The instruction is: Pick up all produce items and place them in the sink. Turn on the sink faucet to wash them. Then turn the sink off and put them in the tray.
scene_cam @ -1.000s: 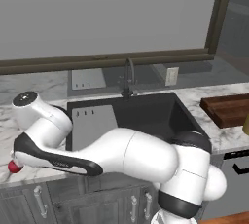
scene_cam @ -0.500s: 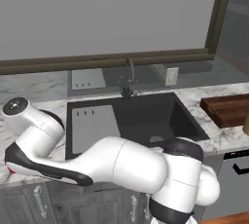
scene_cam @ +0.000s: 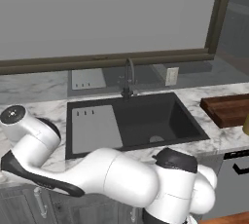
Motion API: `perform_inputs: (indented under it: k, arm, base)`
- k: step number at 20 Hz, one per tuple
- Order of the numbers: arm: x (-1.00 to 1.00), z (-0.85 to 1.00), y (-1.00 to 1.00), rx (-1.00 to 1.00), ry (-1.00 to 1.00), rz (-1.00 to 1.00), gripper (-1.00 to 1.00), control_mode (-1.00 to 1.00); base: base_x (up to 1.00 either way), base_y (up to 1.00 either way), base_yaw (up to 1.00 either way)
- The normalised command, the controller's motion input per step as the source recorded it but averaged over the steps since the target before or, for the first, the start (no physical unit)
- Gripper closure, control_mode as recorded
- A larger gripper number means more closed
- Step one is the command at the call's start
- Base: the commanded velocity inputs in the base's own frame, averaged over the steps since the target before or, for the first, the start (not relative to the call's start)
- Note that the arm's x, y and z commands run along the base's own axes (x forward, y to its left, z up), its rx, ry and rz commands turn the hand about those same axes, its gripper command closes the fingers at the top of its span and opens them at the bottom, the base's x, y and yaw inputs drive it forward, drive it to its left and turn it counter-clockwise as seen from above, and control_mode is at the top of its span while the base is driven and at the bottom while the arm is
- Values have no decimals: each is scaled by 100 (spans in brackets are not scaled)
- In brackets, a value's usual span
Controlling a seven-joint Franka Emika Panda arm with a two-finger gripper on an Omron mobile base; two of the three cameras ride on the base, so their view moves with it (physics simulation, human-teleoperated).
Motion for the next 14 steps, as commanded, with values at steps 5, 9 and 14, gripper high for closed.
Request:
perform_inputs:
  k: [5,9,14]
  arm:
    - [2,-12,16,2,2,2,-100,-100]
    - [12,-18,3,0,0,0,-100,-100]
    - [29,-17,1,2,4,0,-100,-100]
  base:
    - [0,0,0]
    - [0,0,0]
    - [0,0,0]
